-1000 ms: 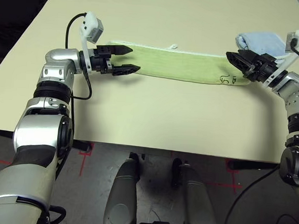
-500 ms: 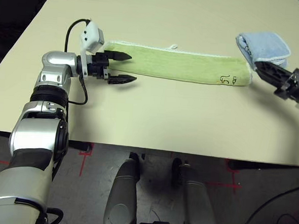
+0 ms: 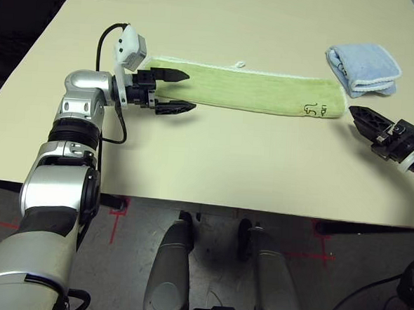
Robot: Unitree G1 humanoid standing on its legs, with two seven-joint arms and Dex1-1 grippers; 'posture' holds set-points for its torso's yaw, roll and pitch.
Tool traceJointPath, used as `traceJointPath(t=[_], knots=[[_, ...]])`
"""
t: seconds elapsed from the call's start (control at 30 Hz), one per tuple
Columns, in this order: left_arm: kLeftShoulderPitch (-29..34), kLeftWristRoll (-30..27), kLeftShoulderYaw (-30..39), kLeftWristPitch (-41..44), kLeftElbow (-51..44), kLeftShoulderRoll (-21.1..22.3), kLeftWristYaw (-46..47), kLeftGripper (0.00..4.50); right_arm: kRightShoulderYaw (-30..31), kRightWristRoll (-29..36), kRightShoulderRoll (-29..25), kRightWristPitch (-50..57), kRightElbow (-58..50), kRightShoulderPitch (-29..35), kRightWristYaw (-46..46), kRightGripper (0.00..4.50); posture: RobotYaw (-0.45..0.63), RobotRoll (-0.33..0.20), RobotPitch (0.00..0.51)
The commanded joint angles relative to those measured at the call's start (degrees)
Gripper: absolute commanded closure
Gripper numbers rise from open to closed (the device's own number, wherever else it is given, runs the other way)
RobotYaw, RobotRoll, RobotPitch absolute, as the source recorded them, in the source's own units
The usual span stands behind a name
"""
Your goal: Fold the towel and set it aside.
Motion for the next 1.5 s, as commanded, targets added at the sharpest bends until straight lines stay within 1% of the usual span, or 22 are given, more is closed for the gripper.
traceJointPath(t=[0.03, 0.23, 0.4, 0.43, 0.5, 0.63, 0.83, 0.87, 1.07, 1.27, 1.33, 1.5], knots=[[1.16, -0.78, 0.09, 0.91, -1.77, 0.5, -0.28, 0.0, 0.23, -0.31, 1.19, -1.97, 2.74, -1.29, -2.37, 0.02, 0.01, 0.0, 0.341], [1.44, -0.58, -0.18, 1.35, -2.54, 0.69, -0.16, 0.0, 3.14, -2.27, 3.63, -5.92, 7.13, -5.1, -4.06, 0.02, 0.03, 0.0, 0.343], [1.53, -0.46, -0.25, 1.72, -3.22, 0.99, -0.18, 0.0, 4.04, -2.34, 4.0, -7.15, 8.06, -5.45, -4.83, 0.02, 0.03, 0.0, 0.341], [1.6, -0.44, -0.26, 1.78, -3.32, 1.08, -0.21, 0.0, 3.94, -2.3, 4.04, -7.37, 8.06, -5.27, -5.25, 0.18, 0.03, 0.0, 0.341], [1.74, -0.39, -0.25, 1.86, -3.29, 1.28, -0.27, 0.0, 3.6, -2.46, 4.1, -8.36, 7.96, -4.69, -6.07, 0.61, 0.03, 0.0, 0.341], [1.62, -0.36, -0.09, 1.39, -2.38, 1.33, -0.08, 0.0, 3.61, -2.19, 4.13, -9.06, 7.14, -3.72, -6.68, 2.01, 0.02, 0.0, 0.342], [1.46, -0.09, 0.1, -1.59, -0.46, 1.14, 0.6, 0.0, 3.52, -1.5, 3.69, -9.04, 6.05, -2.73, -7.03, 4.33, 0.02, 0.0, 0.342], [1.45, -0.05, 0.13, -2.33, -0.18, 1.06, 0.74, 0.0, 3.5, -1.44, 3.63, -9.09, 6.01, -2.68, -7.07, 4.46, 0.01, 0.0, 0.341], [1.24, 0.49, -0.2, -5.7, 1.81, 0.9, 1.67, 0.0, 3.29, -1.33, 3.53, -9.71, 5.43, -2.42, -7.36, 4.46, 0.01, 0.0, 0.339], [1.02, 0.35, -0.37, -5.82, 2.53, 0.78, 1.58, 0.0, 2.43, -1.92, 2.43, -12.07, 5.05, -1.26, -6.9, 4.46, 0.0, 0.0, 0.335], [0.95, 0.26, -0.41, -5.61, 2.56, 0.68, 1.41, 0.0, 1.38, -1.61, 2.6, -14.15, 5.56, -1.47, -7.19, 4.46, 0.0, 0.0, 0.334], [0.63, 0.32, -0.63, -5.22, 2.6, 0.35, 1.19, 0.0, 1.09, -1.13, 2.99, -16.76, 5.73, -2.61, -7.19, 4.46, 0.0, 0.0, 0.332]])
